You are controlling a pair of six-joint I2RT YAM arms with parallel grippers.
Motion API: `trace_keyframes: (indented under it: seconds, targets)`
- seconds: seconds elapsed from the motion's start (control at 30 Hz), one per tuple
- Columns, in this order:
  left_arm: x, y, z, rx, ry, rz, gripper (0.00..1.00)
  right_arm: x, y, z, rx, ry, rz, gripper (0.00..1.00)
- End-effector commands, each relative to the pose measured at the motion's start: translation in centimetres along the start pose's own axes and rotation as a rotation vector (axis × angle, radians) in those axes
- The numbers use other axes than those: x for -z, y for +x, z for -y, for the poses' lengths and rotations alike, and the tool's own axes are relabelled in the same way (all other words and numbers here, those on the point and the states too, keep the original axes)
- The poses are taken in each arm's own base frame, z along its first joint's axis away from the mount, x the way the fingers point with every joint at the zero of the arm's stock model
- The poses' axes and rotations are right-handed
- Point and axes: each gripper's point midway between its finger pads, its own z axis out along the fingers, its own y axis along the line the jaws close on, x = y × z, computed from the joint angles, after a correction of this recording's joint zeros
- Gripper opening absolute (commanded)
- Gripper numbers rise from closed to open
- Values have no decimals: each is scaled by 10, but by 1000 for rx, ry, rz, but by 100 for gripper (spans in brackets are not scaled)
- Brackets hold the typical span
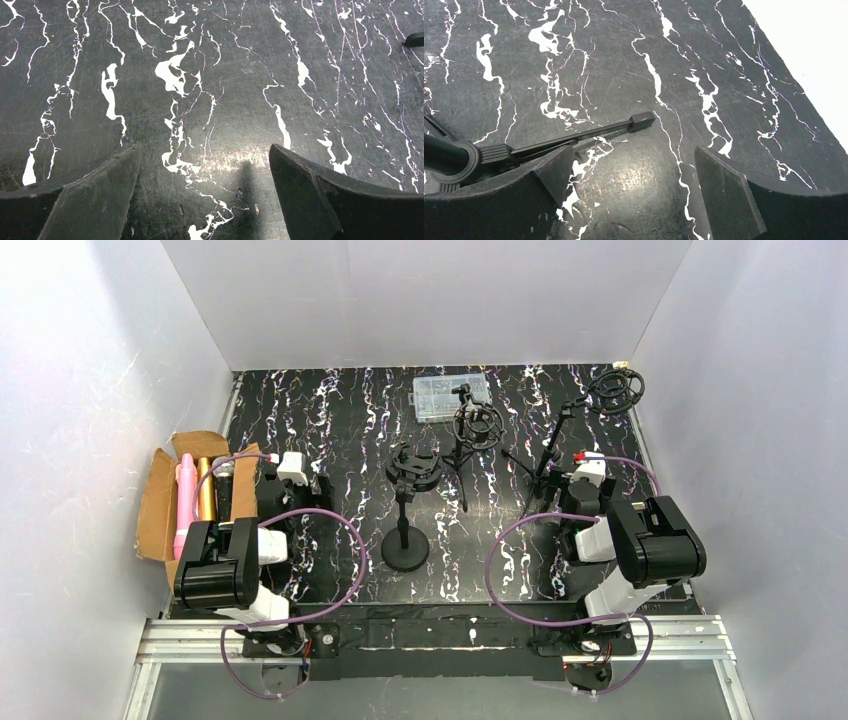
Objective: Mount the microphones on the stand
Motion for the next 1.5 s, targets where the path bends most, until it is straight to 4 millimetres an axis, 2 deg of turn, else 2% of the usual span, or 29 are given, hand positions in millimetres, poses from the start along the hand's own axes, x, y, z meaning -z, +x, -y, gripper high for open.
trace_keyframes:
  seconds: [0.0,0.03,0.13,0.2,0.27,0.3,0.33,0.4,0.53,0.6,0.7,0.83,0.9,1.07,1.17,1.33,1.47]
  targets:
    - [-3,-18,-1,-19,-5,52,99,-4,-26,3,-62,34,74,100]
    - [-3,-18,-1,-19,-5,53,99,-3,-24,3,-61,30,59,100]
    - [-3,-18,-1,-18,-6,52,99,3,-41,11,-73,64,91,100]
    - [-3,-18,-1,-18,-5,52,99,7,-54,30,-120,180,71,100]
    - [-3,-17,-1,-18,-3,51,99,17,-59,58,-242,384,14,100]
    - [-3,-18,0,-19,-2,52,99,20,-66,65,-318,441,2,100]
    - [-3,-21,3,-21,18,60,99,23,-72,67,-322,441,-14,100]
    - [-1,-28,11,-51,71,28,100,28,-86,62,-364,386,-12,100]
    - [1,-70,25,-19,149,-70,99,48,-105,41,-462,198,35,100]
    - [9,-83,36,-6,203,-101,99,56,-109,31,-474,119,15,100]
    - [32,-94,57,13,303,-165,99,66,-101,26,-422,86,-71,100]
    - [76,-98,88,-40,480,-250,99,78,-97,25,-373,52,-126,100]
    - [98,-99,101,-53,551,-249,99,83,-96,20,-372,22,-146,100]
    - [166,-97,151,-49,852,-200,99,96,-88,9,-369,-43,-220,100]
    - [197,-97,170,-70,972,-166,99,105,-86,3,-359,-79,-234,100]
    - [223,-96,195,-111,1089,-161,99,117,-84,-2,-352,-114,-251,100]
    - [223,-90,212,-142,1147,-190,99,124,-87,-9,-347,-145,-260,100]
